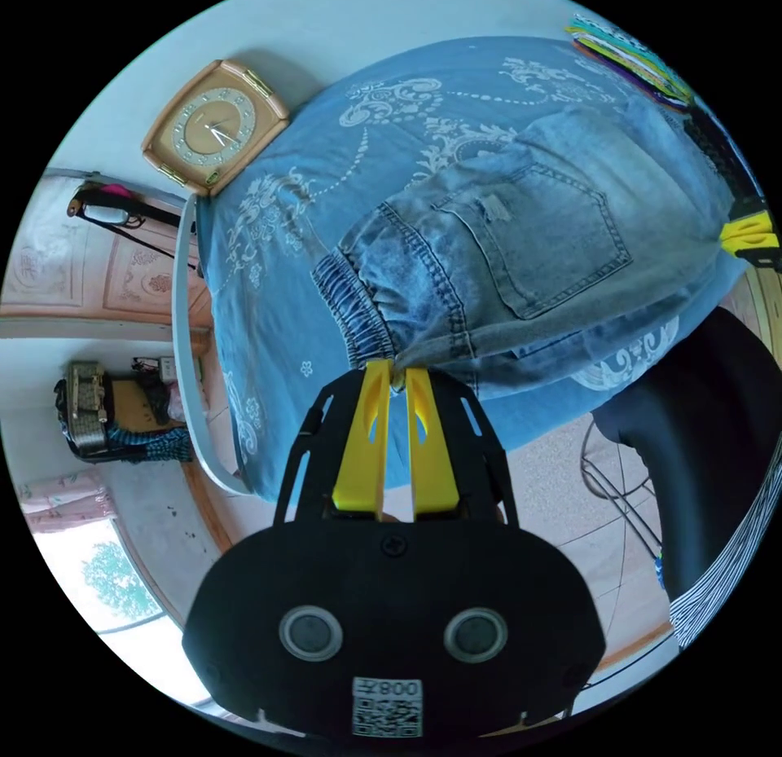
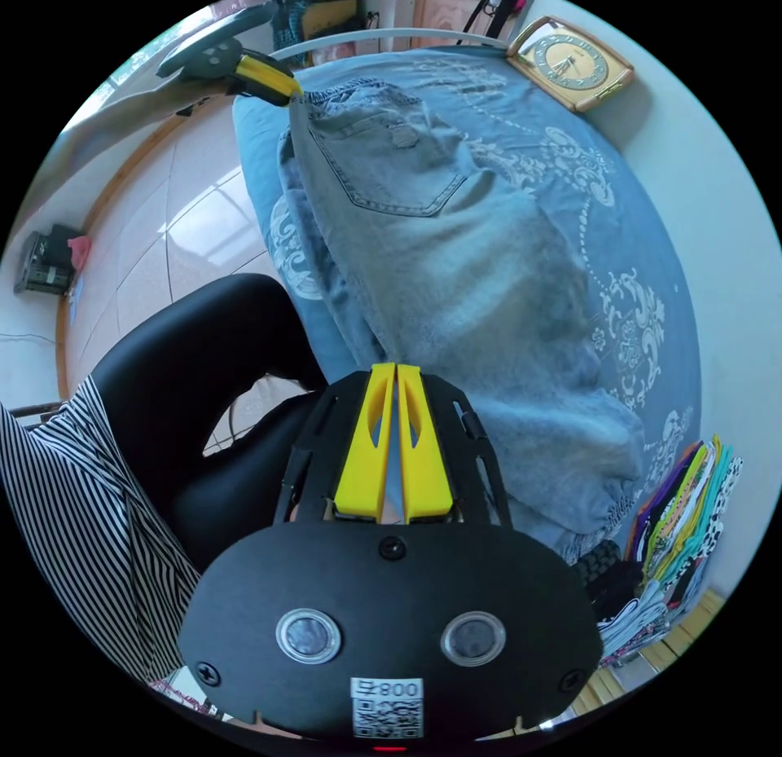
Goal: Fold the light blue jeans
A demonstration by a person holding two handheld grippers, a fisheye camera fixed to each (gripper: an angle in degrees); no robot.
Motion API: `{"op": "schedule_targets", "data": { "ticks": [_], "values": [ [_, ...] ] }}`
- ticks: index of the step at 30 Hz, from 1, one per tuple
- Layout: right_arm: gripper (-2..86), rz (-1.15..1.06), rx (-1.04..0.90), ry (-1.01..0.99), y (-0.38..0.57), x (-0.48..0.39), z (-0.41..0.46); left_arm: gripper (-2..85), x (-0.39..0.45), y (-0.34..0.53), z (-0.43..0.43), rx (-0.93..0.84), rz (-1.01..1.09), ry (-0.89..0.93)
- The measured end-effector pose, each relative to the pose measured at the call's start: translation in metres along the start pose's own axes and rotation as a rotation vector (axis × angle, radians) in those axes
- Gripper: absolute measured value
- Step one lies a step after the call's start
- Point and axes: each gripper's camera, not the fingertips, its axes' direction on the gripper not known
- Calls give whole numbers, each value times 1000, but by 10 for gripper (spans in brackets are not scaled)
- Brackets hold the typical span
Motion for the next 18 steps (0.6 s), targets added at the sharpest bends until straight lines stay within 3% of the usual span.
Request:
{"op": "schedule_targets", "data": {
  "ticks": [6,18],
  "values": [
    [2,16,-55,-65,-13,2,44,5,18,7,6,-16,65,-21],
    [2,19,-91,-50,-25,1,92,4,21,13,3,-71,-31,62]
  ]
}}
